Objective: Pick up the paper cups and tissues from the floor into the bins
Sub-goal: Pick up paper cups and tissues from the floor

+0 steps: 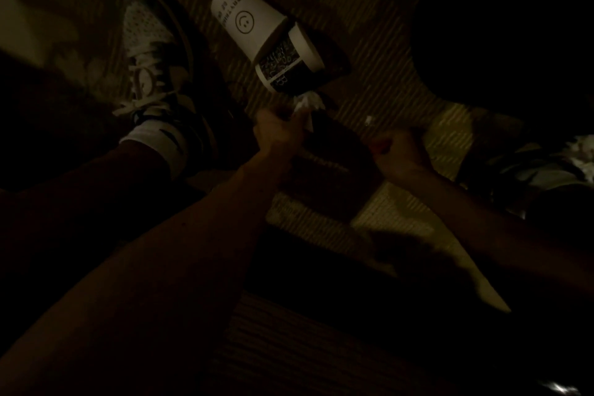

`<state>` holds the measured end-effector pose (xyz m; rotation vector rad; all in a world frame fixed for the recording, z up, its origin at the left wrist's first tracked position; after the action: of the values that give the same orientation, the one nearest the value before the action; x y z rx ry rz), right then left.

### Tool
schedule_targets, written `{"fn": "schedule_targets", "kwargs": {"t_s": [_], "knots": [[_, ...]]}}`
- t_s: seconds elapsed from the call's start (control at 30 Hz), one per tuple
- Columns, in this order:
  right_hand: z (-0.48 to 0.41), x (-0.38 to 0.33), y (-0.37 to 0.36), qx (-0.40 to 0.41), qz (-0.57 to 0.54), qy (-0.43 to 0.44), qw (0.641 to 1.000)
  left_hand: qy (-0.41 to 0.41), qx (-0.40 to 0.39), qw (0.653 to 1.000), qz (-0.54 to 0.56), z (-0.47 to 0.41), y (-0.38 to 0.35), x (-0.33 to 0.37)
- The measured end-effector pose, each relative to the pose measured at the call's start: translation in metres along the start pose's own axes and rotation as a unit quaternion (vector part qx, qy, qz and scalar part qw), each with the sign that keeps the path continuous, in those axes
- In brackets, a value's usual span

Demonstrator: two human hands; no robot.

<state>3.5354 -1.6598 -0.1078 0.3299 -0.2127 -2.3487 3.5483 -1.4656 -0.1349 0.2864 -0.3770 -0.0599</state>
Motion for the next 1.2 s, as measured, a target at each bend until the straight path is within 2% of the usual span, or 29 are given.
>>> {"fn": "schedule_targets", "kwargs": {"t_s": [0.1, 0.2, 0.27, 0.37, 0.4, 0.5, 0.57, 0.63, 0.7, 0.77, 0.93, 1.03, 1.2], "knots": [[0.008, -0.005, 0.005, 0.000, -0.143, -0.022, 0.989, -0.005, -0.062, 0.998, -0.026, 0.009, 0.006, -0.004], [0.023, -0.021, 0.008, -0.061, -0.318, -0.019, 0.946, -0.006, -0.139, 0.990, -0.023, 0.033, 0.002, 0.003], [0.036, -0.033, 0.009, -0.111, -0.369, -0.016, 0.922, -0.042, -0.197, 0.978, -0.048, 0.050, -0.003, 0.016], [0.055, -0.054, 0.013, -0.171, -0.487, -0.023, 0.856, -0.092, -0.243, 0.958, -0.119, 0.077, -0.006, 0.044], [0.059, -0.061, 0.014, -0.174, -0.493, -0.021, 0.852, -0.116, -0.251, 0.950, -0.142, 0.085, -0.005, 0.054], [0.064, -0.086, 0.018, -0.125, -0.435, -0.003, 0.892, -0.170, -0.283, 0.930, -0.159, 0.098, 0.006, 0.076], [0.063, -0.104, 0.018, -0.103, -0.414, 0.012, 0.904, -0.136, -0.282, 0.940, -0.137, 0.098, 0.022, 0.090], [0.059, -0.119, 0.016, -0.102, -0.407, 0.024, 0.907, -0.092, -0.225, 0.966, -0.092, 0.087, 0.039, 0.100], [0.053, -0.126, 0.014, -0.089, -0.393, 0.027, 0.915, -0.060, -0.131, 0.990, -0.010, 0.071, 0.054, 0.105], [0.044, -0.127, 0.015, -0.071, -0.367, 0.029, 0.927, -0.053, -0.054, 0.997, 0.032, 0.054, 0.068, 0.108], [0.020, -0.137, 0.021, -0.018, -0.277, 0.079, 0.957, -0.135, -0.015, 0.987, -0.083, 0.014, 0.080, 0.119], [0.009, -0.146, 0.016, -0.029, -0.285, 0.099, 0.953, -0.199, 0.003, 0.956, -0.214, -0.001, 0.076, 0.122], [-0.003, -0.152, 0.003, -0.050, -0.257, 0.113, 0.959, -0.191, 0.001, 0.945, -0.264, -0.017, 0.074, 0.118]]}}
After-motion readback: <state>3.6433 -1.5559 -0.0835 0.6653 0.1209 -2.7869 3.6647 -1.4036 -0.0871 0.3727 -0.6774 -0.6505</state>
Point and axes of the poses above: each hand's wrist, its own z-axis away from the middle knuckle, its own y-axis out of the back of the hand, x = y × z, the point moved 1 cm from there along -z, towards the middle knuckle, and after that the axes turned 8 degrees about -x, right-handed, at the moved point
